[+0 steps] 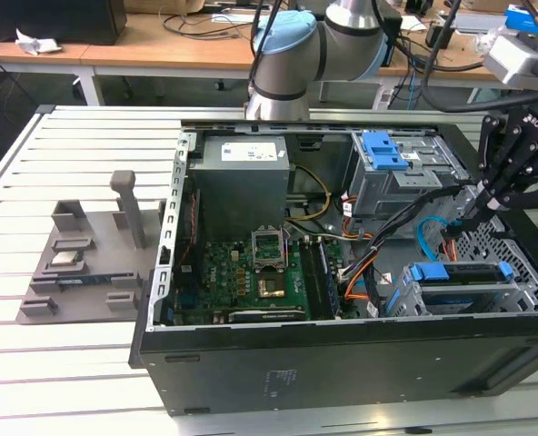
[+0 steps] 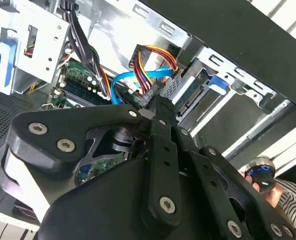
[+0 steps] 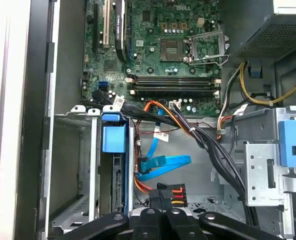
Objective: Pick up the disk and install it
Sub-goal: 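Insert the first disk wire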
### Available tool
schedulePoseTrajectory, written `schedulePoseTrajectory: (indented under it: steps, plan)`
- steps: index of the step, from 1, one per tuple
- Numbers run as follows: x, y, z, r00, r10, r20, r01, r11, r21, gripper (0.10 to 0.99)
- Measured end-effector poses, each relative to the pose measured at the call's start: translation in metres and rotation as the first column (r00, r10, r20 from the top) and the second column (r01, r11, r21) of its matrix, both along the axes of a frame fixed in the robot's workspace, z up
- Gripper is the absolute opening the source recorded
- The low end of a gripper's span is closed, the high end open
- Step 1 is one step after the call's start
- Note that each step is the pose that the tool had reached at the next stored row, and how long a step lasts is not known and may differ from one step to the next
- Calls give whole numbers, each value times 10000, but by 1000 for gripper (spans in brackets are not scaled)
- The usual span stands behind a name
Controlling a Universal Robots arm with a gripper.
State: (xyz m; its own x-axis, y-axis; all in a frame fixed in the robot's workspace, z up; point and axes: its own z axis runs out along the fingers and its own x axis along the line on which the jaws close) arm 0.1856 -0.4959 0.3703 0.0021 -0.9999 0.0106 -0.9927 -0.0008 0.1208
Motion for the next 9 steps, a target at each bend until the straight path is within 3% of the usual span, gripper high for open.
schedulePoseTrajectory:
  steps: [5,7,8,9]
  plan:
    - [1,3,-4,10000,2,0,-2,10000,-2,106]
    - [1,3,-5,10000,1,0,-1,10000,-1,235]
    - [1,3,-5,10000,2,0,-2,10000,-1,235]
    - [1,3,-5,10000,1,0,-1,10000,0,302]
